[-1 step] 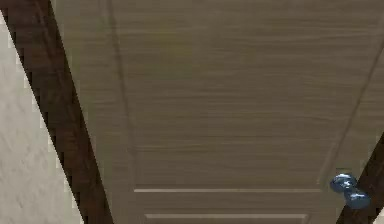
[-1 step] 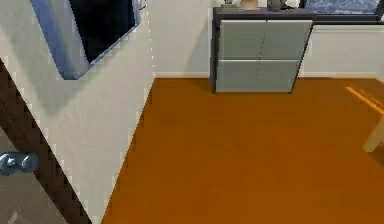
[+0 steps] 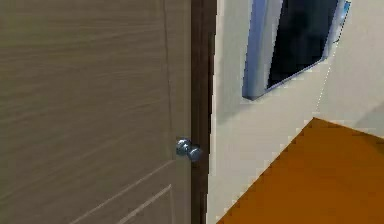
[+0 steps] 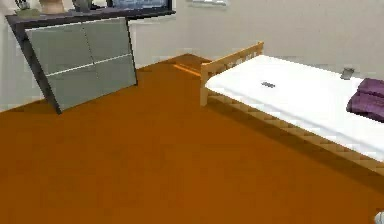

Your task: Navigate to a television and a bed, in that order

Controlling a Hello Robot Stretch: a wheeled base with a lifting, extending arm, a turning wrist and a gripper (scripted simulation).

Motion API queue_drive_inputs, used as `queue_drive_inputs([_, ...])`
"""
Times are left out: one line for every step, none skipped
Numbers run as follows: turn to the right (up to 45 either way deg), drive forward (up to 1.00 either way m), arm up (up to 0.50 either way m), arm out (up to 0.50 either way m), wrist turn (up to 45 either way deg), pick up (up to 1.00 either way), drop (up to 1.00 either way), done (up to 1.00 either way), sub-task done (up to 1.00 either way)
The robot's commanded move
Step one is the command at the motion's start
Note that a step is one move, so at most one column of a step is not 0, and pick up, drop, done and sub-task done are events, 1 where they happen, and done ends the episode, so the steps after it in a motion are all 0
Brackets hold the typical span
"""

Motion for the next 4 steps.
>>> queue_drive_inputs([45.0, 0.00, 0.00, 0.00, 0.0, 0.00, 0.00, 0.00, 0.00])
queue_drive_inputs([45.0, 0.00, 0.00, 0.00, 0.0, 0.00, 0.00, 0.00, 0.00])
queue_drive_inputs([45.0, 0.00, 0.00, 0.00, 0.0, 0.00, 0.00, 0.00, 0.00])
queue_drive_inputs([0.0, 0.05, 0.00, 0.00, 0.0, 0.00, 0.00, 0.00, 0.00])
